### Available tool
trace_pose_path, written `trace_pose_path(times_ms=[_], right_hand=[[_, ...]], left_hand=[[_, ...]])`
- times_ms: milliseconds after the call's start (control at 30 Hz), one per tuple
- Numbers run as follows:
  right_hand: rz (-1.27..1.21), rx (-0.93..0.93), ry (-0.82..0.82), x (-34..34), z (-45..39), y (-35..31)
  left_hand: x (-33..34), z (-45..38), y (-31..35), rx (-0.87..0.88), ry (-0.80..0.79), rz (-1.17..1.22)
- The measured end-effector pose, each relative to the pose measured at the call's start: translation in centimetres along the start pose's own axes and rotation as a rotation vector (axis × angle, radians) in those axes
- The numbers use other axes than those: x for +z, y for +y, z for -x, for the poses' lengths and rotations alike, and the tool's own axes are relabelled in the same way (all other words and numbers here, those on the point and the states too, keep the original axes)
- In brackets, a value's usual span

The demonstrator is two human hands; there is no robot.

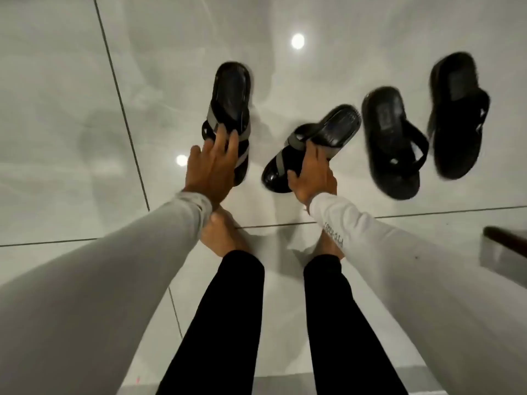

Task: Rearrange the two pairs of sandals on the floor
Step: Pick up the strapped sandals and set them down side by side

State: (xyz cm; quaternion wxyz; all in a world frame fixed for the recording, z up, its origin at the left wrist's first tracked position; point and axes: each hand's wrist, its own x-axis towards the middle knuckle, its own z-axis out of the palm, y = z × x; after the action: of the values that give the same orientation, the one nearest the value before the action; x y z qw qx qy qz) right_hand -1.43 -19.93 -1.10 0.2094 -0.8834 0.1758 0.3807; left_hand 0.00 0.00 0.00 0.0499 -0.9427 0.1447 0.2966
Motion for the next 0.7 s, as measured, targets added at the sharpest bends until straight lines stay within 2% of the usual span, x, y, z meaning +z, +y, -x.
trace_pose_path(times_ms=[100, 233, 367, 467, 700], right_hand=[[0.013, 0.08, 0.118, 0.3, -2.3, -1.0], [0.087, 0.151, 0.062, 0.2, -4.4, -1.7], [0.157, 0.036, 0.033, 0.1, -5.0, -3.1], [0.239, -0.095, 0.019, 0.3, -4.5, -4.8], [0.364, -0.268, 0.001, 1.8, -3.6, -8.6]], left_hand=[[0.6, -3.6, -1.6, 0.022, 0.003, 0.089], [0.6, -6.0, -2.9, 0.056, -0.136, 0.123], [1.0, -5.9, -4.3, -0.038, -0.123, 0.215], [1.2, -5.0, -4.7, -0.059, -0.145, 0.246], [1.6, -3.0, -5.8, -0.09, -0.152, 0.251]])
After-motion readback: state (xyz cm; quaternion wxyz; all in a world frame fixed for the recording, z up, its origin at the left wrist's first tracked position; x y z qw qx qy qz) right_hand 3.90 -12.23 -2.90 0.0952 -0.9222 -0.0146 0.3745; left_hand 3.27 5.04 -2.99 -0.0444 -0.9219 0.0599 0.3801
